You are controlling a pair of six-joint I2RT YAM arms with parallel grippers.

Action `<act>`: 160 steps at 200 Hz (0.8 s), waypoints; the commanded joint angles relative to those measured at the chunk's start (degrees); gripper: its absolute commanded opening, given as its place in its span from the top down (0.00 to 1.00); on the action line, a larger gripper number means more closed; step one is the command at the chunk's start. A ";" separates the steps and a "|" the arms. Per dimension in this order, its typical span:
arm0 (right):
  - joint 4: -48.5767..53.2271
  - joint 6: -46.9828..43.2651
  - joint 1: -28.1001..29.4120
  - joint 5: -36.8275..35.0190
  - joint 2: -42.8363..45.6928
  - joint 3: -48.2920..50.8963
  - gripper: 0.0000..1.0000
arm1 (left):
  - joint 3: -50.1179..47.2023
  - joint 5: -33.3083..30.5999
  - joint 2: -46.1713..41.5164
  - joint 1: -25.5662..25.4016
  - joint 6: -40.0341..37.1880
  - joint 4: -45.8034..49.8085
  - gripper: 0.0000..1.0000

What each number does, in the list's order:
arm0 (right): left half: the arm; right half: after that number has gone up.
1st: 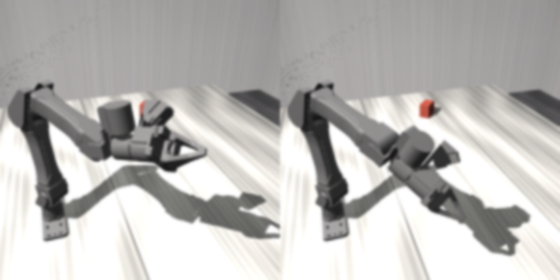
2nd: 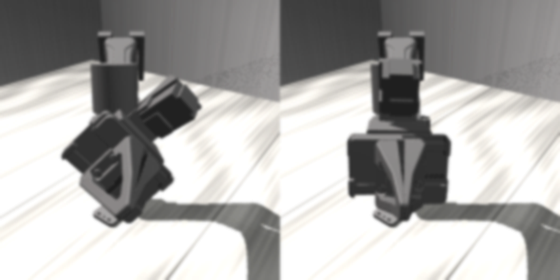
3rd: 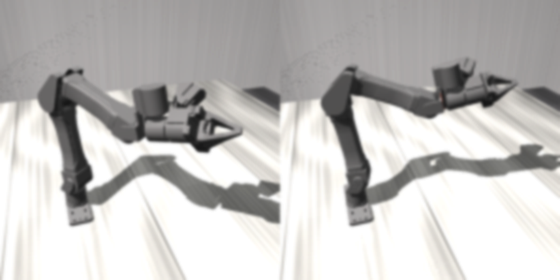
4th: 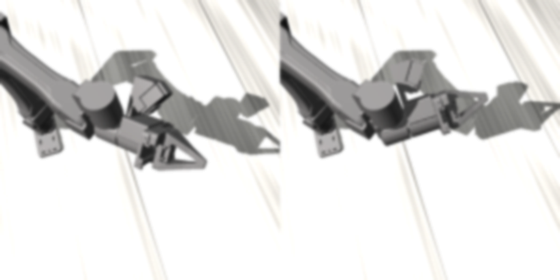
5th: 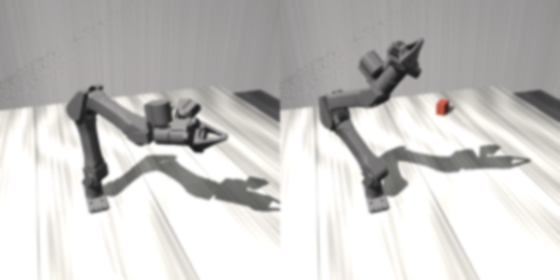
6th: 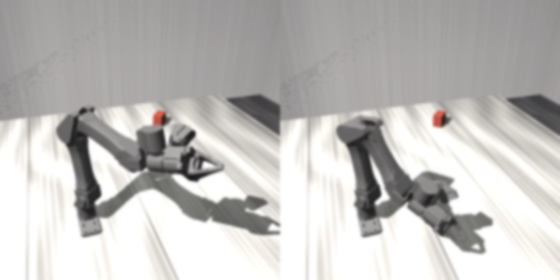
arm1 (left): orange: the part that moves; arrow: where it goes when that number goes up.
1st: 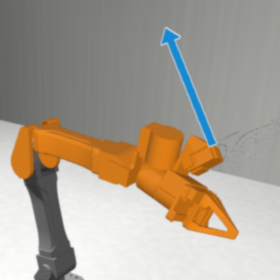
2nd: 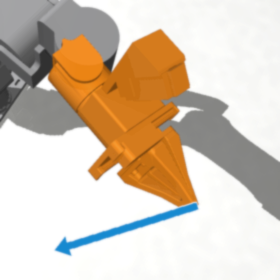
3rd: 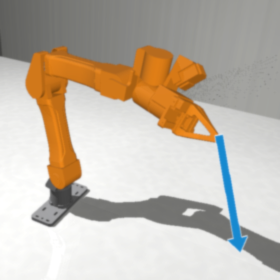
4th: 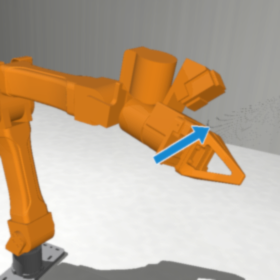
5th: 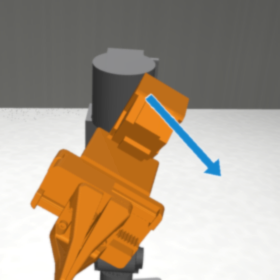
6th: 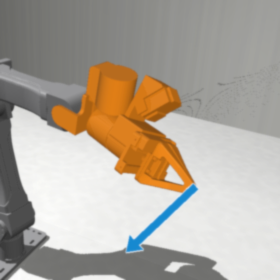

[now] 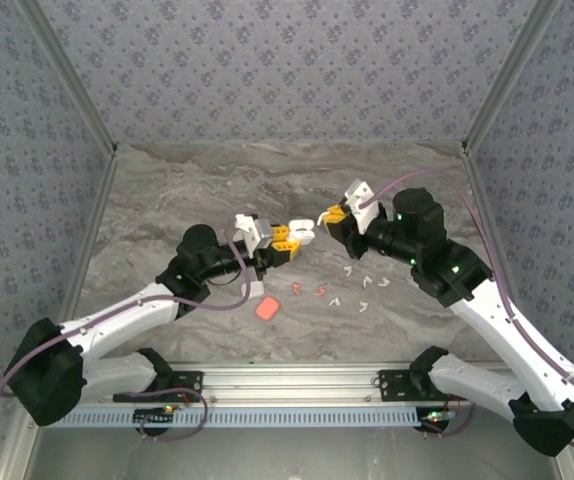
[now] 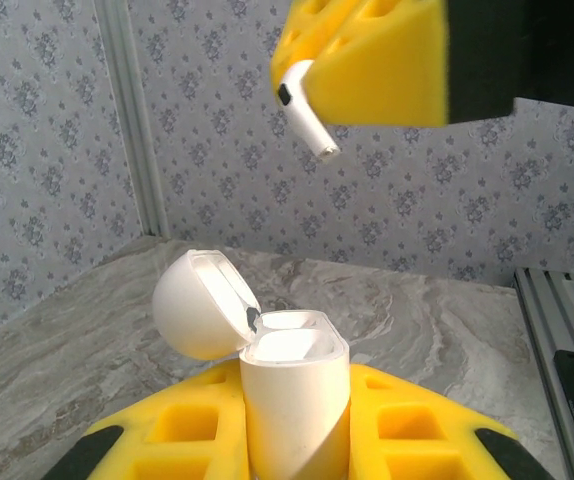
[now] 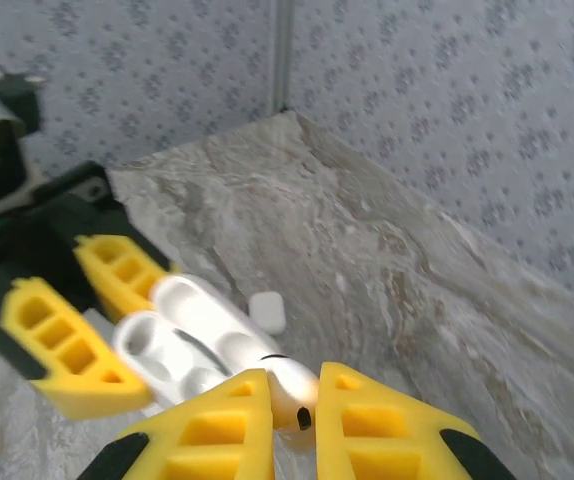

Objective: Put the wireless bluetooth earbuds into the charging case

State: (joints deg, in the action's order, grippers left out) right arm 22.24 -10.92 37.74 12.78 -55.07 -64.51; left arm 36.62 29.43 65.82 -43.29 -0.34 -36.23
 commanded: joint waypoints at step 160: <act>-3.43 -6.29 7.26 -2.64 -6.36 -2.49 0.86 | 3.28 2.50 0.27 -0.83 0.80 -3.24 1.00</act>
State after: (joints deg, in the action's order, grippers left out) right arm 19.77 -16.38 44.31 10.63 -60.82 -65.21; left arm 37.82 30.59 66.17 -43.88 0.05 -36.69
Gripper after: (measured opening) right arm 0.142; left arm 0.200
